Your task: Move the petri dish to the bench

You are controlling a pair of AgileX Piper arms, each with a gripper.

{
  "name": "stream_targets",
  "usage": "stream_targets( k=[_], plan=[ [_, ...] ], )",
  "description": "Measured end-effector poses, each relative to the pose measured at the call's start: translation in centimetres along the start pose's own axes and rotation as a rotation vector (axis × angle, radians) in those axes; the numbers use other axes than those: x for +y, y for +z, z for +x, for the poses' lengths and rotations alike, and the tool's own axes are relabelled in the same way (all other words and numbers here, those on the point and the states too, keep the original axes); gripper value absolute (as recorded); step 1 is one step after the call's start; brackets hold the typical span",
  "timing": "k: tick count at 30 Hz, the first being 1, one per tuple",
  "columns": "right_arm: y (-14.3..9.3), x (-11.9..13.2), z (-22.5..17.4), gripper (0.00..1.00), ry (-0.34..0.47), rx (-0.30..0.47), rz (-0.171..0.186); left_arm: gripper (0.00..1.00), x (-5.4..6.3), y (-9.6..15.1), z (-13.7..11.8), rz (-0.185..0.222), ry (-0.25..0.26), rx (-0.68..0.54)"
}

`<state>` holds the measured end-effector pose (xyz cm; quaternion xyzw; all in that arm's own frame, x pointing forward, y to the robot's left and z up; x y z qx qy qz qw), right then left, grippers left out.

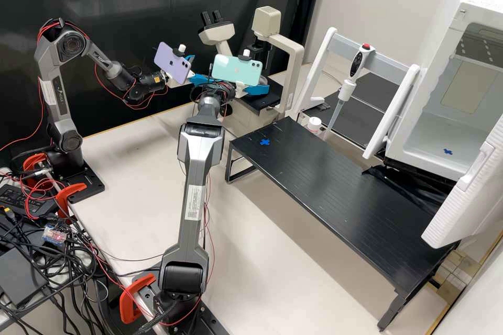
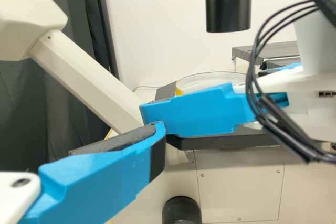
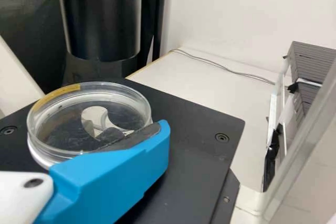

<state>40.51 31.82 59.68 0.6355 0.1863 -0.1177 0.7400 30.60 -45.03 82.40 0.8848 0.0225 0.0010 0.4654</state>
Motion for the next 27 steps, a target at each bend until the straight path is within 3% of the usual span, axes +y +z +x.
stream_targets(
  k=[27],
  plan=[
    [-0.36,-0.3,-0.01,0.0,-0.033,0.04,-0.02,1.0,0.01,-0.03,0.0,-0.003,0.001,0.003]
  ],
)
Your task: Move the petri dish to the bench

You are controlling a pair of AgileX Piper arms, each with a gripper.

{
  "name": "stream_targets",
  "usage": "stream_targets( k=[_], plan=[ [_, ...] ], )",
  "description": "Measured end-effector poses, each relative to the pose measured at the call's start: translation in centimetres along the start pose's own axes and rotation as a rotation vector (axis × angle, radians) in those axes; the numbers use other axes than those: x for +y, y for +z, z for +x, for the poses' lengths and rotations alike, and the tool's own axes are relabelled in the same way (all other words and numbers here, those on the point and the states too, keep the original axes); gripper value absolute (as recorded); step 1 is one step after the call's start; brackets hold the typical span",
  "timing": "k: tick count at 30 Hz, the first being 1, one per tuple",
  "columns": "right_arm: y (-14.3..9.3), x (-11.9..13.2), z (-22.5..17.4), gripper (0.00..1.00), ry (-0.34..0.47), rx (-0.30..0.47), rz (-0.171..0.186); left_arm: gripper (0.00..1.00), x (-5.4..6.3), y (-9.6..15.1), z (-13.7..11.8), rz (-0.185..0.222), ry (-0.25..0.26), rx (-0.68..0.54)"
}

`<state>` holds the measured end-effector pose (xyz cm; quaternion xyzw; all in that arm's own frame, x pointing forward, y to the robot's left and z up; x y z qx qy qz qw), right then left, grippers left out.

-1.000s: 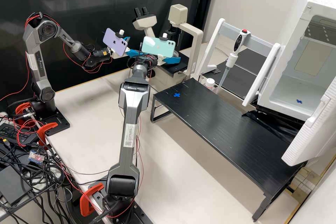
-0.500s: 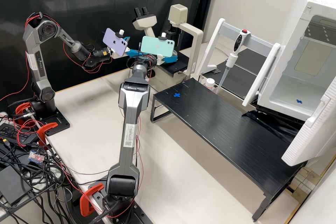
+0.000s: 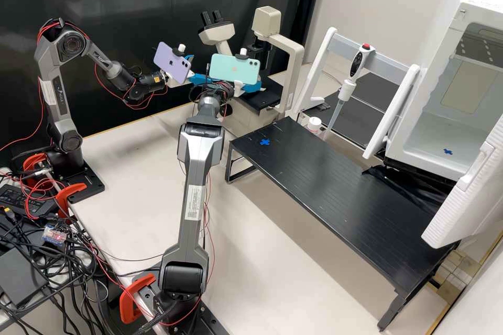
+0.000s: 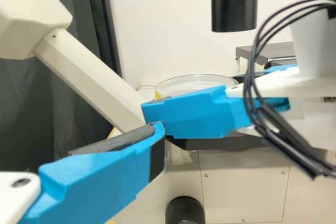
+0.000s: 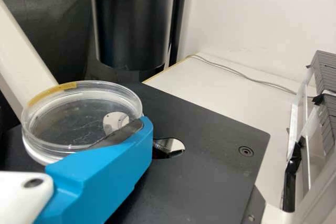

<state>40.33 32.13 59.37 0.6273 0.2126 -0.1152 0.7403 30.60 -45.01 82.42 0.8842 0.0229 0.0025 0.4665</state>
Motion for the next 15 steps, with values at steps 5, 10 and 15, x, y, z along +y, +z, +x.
stream_targets(
  k=[5,10,15],
  plan=[
    [0.01,-0.09,0.03,0.0,-0.009,-0.002,0.02,1.0,0.0,0.0,0.0,0.0,0.0,0.0],
    [0.05,-0.39,0.13,0.0,-0.015,-0.001,0.018,1.0,0.0,-0.01,0.0,-0.001,0.0,0.001],
    [0.09,-0.44,0.16,0.0,-0.016,-0.002,0.017,1.0,0.0,-0.01,0.0,-0.001,0.0,0.001]
  ],
)
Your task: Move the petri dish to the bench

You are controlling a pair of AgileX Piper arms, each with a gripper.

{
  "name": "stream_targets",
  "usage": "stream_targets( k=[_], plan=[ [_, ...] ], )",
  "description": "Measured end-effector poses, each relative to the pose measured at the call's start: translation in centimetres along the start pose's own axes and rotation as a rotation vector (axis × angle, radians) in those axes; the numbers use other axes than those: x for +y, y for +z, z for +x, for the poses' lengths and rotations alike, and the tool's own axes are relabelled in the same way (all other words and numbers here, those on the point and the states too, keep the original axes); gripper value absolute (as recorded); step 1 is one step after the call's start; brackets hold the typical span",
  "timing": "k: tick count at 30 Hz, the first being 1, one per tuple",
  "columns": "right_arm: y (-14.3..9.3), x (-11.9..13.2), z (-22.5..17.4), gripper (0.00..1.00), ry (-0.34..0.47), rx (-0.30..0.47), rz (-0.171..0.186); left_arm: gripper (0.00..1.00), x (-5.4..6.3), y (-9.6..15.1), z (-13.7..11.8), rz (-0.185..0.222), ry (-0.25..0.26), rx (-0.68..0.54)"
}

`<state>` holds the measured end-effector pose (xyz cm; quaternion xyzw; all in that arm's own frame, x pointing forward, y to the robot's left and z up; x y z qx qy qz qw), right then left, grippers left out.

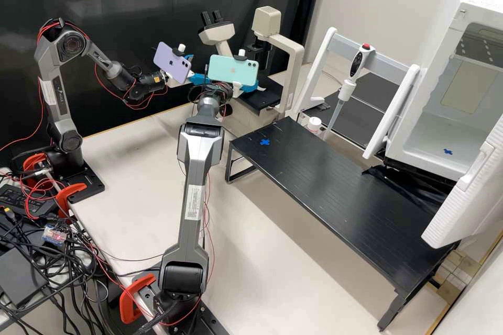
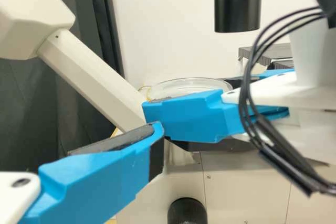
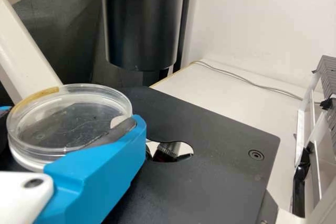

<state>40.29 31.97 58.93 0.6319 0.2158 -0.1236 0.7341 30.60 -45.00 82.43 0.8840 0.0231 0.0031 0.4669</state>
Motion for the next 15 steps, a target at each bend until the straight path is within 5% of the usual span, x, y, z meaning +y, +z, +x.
stream_targets(
  k=[15],
  plan=[
    [1.5,0.0,-1.6,0.0,0.003,-0.05,0.013,1.0,0.1,0.0,0.0,0.0,0.003,0.006]
  ],
)
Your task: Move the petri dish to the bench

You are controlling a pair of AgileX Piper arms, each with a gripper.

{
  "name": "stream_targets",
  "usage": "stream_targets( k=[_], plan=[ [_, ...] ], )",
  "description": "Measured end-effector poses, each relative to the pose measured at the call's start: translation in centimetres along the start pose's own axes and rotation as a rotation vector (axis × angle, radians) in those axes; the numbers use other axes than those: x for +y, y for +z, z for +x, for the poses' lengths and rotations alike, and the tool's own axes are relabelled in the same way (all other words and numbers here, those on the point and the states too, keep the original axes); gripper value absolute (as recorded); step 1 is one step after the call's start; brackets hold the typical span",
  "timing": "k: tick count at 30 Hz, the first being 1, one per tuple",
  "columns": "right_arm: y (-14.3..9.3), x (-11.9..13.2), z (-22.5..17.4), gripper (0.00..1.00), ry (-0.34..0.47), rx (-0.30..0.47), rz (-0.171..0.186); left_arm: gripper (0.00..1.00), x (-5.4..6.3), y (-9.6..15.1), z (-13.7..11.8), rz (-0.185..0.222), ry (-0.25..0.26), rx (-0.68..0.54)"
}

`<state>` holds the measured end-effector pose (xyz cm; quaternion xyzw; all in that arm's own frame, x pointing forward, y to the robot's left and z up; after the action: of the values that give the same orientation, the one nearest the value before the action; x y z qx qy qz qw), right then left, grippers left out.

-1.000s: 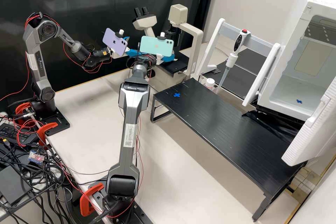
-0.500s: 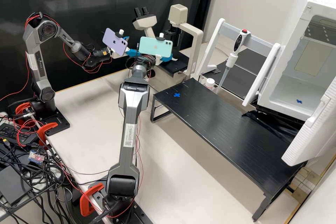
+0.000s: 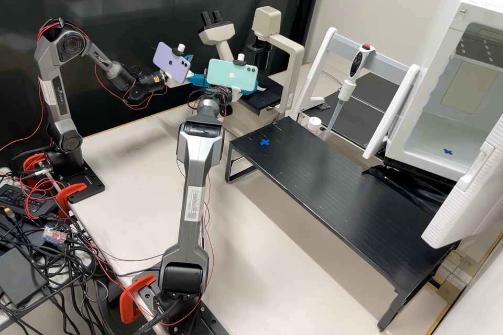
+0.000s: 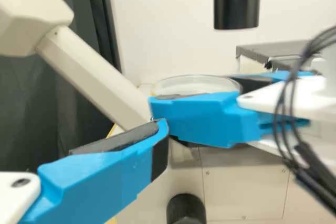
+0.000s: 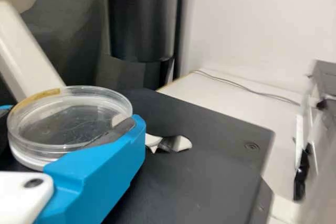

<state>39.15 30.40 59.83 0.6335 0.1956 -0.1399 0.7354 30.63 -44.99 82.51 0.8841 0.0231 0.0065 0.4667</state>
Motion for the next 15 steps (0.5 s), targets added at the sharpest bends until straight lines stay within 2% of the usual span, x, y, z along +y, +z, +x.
stream_targets(
  k=[6,9,11,15],
  plan=[
    [2.8,2.1,-0.5,0.0,0.13,-0.124,0.02,1.0,0.0,0.2,0.0,0.014,-0.001,-0.018],
    [3.1,2.2,-0.6,0.0,0.135,-0.126,0.013,1.0,0.0,0.2,0.0,0.014,-0.001,-0.018],
    [3.2,2.2,-0.6,0.0,0.137,-0.123,-0.004,1.0,0.0,0.2,0.0,0.014,-0.001,-0.018],
    [3.4,2.0,-0.6,0.0,0.136,-0.122,-0.005,1.0,0.0,0.2,0.0,0.014,-0.001,-0.018]
  ],
)
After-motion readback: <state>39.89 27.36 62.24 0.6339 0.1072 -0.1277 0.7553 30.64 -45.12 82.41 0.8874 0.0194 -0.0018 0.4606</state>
